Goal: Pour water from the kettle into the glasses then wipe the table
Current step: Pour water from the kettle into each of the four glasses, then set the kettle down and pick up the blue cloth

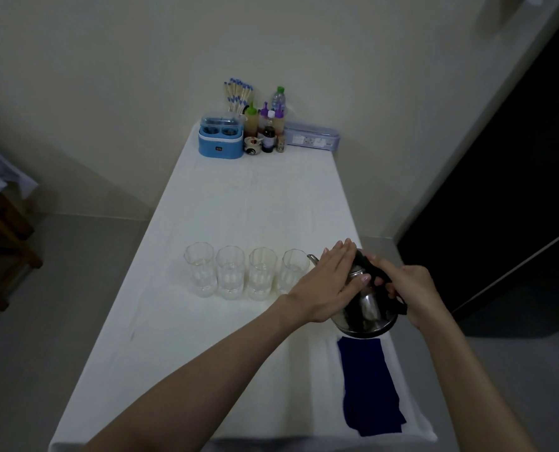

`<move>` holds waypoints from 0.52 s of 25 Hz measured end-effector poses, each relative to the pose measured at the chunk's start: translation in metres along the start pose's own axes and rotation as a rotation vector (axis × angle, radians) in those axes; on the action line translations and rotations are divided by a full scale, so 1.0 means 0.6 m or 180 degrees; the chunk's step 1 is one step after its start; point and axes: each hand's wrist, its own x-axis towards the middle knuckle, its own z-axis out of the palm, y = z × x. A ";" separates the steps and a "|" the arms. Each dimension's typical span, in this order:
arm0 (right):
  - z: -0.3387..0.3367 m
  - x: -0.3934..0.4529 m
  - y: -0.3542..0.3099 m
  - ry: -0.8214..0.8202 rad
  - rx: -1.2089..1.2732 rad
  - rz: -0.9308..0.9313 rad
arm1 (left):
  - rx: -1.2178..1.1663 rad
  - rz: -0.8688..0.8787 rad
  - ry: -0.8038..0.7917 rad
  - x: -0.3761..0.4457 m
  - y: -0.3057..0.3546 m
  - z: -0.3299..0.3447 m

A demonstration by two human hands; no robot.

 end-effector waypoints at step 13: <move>0.008 0.054 0.169 0.0614 0.1553 0.0277 | 0.1377 0.0360 -0.0622 0.101 -0.001 0.066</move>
